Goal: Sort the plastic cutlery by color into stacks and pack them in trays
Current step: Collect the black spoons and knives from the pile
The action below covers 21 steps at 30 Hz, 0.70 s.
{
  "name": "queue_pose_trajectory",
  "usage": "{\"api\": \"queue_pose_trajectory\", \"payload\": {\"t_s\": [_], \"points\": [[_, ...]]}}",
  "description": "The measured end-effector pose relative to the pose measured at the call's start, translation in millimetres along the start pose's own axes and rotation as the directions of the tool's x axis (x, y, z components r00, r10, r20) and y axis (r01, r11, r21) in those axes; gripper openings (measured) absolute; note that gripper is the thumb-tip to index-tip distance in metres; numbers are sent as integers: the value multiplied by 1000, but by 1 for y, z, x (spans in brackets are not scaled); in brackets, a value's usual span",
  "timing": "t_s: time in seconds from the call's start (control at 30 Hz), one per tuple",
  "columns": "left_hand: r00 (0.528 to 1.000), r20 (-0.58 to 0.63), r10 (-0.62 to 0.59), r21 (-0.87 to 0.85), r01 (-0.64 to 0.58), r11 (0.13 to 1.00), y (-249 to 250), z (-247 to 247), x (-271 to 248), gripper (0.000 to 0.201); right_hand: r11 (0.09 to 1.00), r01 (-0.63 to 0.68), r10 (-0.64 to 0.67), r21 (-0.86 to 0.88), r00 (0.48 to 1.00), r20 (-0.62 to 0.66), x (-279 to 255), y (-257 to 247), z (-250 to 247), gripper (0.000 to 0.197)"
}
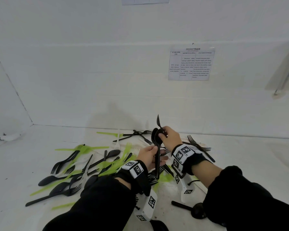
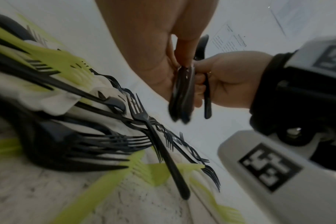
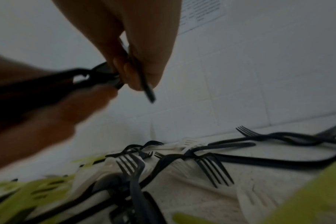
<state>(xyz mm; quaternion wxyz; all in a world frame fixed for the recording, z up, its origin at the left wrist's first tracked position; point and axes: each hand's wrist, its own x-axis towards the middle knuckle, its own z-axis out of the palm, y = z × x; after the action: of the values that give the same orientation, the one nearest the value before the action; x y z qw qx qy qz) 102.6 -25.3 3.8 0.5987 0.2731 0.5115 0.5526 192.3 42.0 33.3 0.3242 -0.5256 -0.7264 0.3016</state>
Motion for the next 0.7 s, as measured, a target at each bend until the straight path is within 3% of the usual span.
{"api": "queue_pose_trajectory", "payload": {"t_s": [0.17,0.37,0.47,0.7], "points": [[998,60,20,10,-20,1000,-1,-1,-8,22,992,-93,92,-81,996,-17,-3,-1,13,30],[991,-121,50,-18,-52,998,-4,1,-7,21,978,-188,202,-93,964,171,-21,-5,20,33],[988,-145,61,27,-58,998,-8,1,-9,21,966,-205,237,-159,945,225,-32,-5,18,33],[983,-143,113,161,-90,983,-16,5,-23,22,981,-175,191,-86,949,249,-46,8,-1,31]]}}
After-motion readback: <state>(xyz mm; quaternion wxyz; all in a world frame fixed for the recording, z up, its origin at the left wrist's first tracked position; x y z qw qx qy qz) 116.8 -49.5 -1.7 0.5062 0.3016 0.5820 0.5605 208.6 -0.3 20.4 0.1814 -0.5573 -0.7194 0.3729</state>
